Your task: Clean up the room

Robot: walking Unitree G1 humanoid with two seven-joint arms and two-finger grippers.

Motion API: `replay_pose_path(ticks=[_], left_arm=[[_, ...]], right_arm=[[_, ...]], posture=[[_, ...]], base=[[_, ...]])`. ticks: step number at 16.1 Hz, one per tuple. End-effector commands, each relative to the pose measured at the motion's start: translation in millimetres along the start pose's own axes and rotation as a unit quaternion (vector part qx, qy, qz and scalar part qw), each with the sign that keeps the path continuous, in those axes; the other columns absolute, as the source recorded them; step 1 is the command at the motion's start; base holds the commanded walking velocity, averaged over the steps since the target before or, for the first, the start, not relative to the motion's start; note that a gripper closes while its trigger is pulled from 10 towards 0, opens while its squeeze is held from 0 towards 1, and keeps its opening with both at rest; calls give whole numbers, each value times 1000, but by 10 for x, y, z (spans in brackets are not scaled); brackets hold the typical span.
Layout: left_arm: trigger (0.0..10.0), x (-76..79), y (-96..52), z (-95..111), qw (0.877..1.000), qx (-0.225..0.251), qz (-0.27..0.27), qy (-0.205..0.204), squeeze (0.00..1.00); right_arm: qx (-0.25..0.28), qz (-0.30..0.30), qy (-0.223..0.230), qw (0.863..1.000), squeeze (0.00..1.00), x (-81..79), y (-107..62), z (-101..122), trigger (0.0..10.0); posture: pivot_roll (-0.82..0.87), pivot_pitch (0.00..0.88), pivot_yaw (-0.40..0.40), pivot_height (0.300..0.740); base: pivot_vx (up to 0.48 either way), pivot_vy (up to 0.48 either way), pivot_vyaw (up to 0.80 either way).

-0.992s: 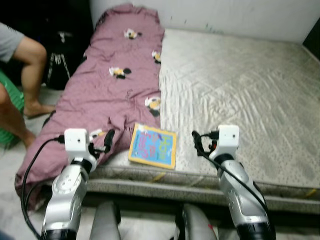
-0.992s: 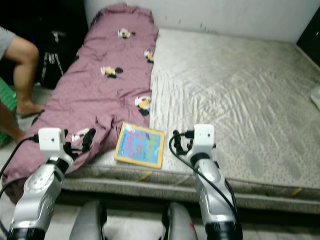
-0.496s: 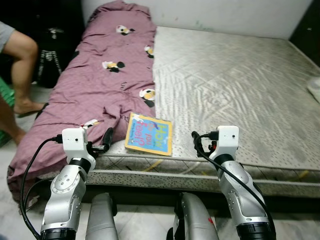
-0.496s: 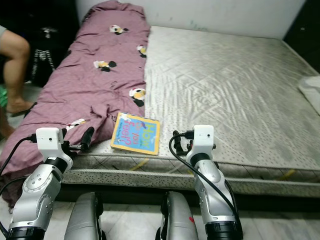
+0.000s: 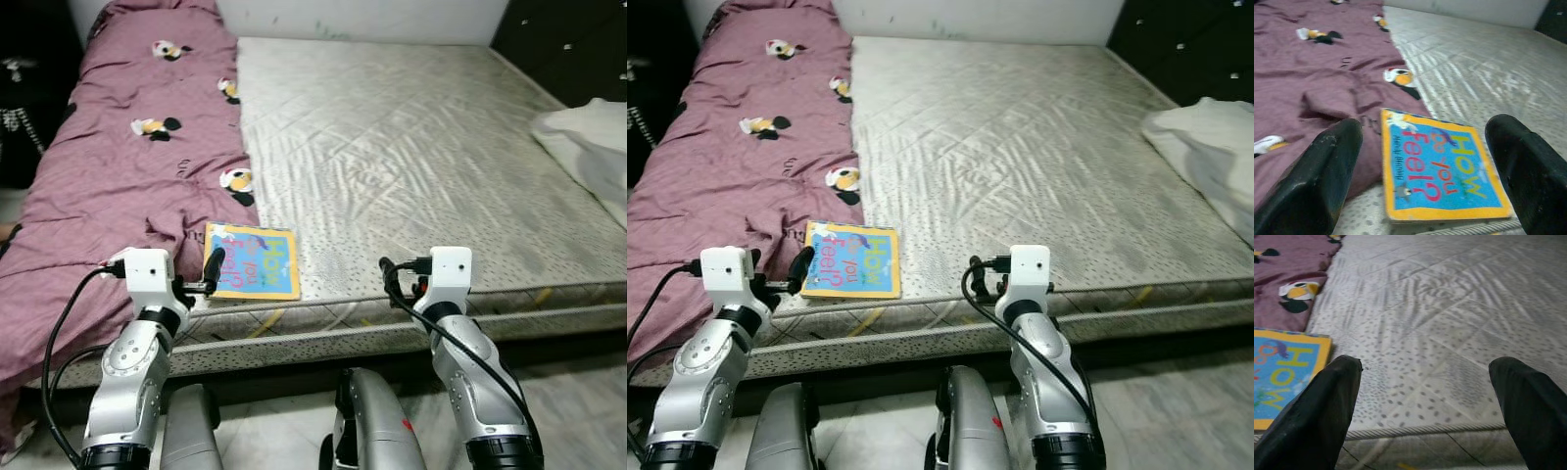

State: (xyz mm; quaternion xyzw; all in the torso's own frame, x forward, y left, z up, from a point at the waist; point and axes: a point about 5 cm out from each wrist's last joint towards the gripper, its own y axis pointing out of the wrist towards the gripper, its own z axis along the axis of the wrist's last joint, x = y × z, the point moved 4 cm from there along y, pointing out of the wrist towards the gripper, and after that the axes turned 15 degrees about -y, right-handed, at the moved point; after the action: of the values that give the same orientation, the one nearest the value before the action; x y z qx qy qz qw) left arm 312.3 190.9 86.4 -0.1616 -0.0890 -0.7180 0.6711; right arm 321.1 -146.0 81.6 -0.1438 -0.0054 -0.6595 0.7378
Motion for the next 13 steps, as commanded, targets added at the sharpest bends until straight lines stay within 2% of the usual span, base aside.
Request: replay_pose_path(ticks=[1,5,10,13], left_arm=[[10000,1,6,-17,1000,-4,-2,3,0],[10000,-42,0,-56,1000,-13,12,3,0],[10000,-72,32,-23,1000,-7,16,-1,0],[10000,-63,36,-10,1000,-2,13,-5,0]], right_arm=[[0,-3,-1,1000,0,19,12,20,10000],[-2,-1,-1,1000,0,18,10,13,10000],[-3,1,-2,1000,0,12,2,6,10000],[-4,0,-2,1000,0,17,3,9,10000]], posture=[[-26,45,-90,579],[-27,49,-91,579],[-33,56,-93,534],[-35,58,-94,534]], base=[[0,0,0],[0,0,0],[0,0,0],[0,0,0]])
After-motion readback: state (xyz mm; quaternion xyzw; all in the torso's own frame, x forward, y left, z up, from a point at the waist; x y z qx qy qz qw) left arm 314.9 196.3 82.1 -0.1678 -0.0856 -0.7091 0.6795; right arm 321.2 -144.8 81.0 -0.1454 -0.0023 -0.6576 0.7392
